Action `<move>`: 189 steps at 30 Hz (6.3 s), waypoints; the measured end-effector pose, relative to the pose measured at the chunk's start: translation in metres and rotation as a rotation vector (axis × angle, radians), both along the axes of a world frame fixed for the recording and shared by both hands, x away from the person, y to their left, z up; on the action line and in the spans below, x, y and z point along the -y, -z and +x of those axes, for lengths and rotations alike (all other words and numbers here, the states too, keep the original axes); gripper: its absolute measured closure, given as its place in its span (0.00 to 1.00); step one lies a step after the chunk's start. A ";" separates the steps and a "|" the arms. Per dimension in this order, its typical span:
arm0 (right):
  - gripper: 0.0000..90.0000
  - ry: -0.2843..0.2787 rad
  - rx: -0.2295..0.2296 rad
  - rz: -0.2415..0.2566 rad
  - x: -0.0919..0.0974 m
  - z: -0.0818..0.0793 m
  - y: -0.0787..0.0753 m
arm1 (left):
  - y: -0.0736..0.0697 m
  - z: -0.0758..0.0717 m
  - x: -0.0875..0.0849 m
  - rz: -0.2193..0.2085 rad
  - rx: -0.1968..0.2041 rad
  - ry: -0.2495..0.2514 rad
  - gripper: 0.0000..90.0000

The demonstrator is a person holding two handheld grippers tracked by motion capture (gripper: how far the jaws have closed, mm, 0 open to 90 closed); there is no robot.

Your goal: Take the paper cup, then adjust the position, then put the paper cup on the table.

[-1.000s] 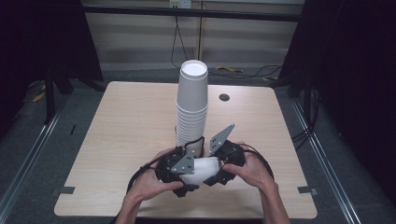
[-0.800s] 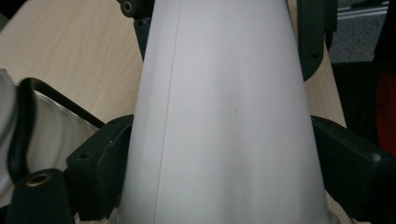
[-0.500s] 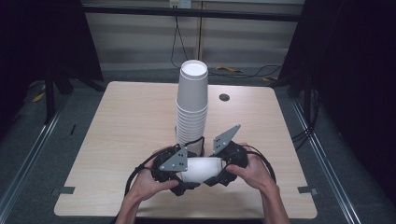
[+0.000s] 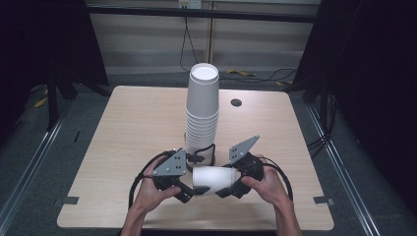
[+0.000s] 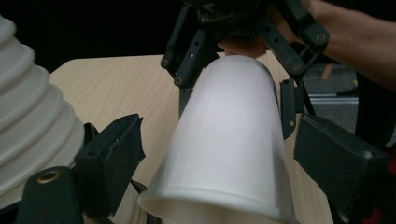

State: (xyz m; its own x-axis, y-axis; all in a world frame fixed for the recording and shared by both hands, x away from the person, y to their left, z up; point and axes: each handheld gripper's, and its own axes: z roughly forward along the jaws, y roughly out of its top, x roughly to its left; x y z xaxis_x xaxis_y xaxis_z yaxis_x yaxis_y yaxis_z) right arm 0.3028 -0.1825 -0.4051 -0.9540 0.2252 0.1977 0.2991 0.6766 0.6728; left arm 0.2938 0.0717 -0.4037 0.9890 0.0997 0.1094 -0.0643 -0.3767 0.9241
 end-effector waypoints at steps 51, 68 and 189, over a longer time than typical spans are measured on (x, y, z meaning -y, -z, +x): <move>0.24 0.145 0.058 0.446 0.036 -0.017 0.043 | 0.027 -0.006 -0.022 -0.230 -0.136 -0.111 0.17; 0.24 0.108 0.072 0.463 0.030 -0.017 0.042 | 0.035 0.004 -0.013 -0.194 -0.176 -0.116 0.00; 0.15 0.929 0.653 0.477 0.076 -0.041 0.098 | -0.006 0.037 -0.113 0.133 -0.238 -0.389 0.10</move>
